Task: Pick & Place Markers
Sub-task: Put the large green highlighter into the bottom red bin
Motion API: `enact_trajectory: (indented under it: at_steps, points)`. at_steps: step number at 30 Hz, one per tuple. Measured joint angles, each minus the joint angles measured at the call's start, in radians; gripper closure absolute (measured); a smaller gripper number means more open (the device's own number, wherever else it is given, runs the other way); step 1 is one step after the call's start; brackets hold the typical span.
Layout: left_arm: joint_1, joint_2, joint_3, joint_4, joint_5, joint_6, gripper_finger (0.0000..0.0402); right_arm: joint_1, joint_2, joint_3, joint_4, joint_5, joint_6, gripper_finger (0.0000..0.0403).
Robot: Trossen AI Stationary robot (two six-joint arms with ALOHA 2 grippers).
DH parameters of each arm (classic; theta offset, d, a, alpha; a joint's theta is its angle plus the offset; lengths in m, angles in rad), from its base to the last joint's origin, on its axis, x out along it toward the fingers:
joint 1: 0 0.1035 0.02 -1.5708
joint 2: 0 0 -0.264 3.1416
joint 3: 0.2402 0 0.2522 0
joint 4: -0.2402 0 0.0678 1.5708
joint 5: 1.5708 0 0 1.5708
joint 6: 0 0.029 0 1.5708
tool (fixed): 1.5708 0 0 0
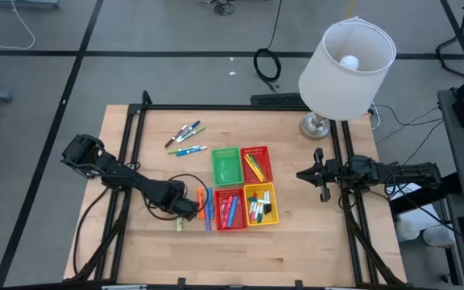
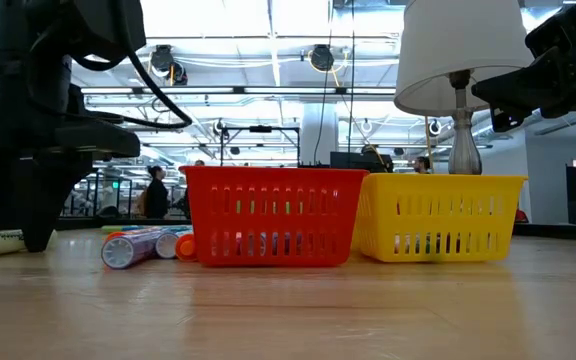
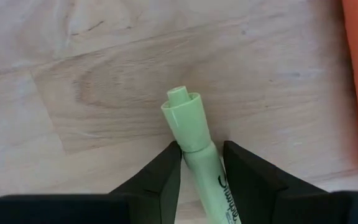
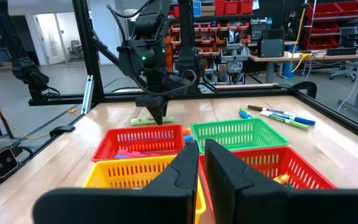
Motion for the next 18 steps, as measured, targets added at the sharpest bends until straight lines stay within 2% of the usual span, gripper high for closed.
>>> enact_trajectory:
  at_steps: [3, 18]
  points:
    - [0.005, 0.0, 0.0, -0.001, 0.039, 0.02, 0.027, 0.0, 0.0, 0.0, 0.0, 0.0, 0.0, 0.0385]
    - [-0.013, -0.032, -0.002, 0.023, 0.071, 0.004, 0.027, 0.0, 0.0, 0.0, -0.001, 0.0, 0.0, 0.0385]
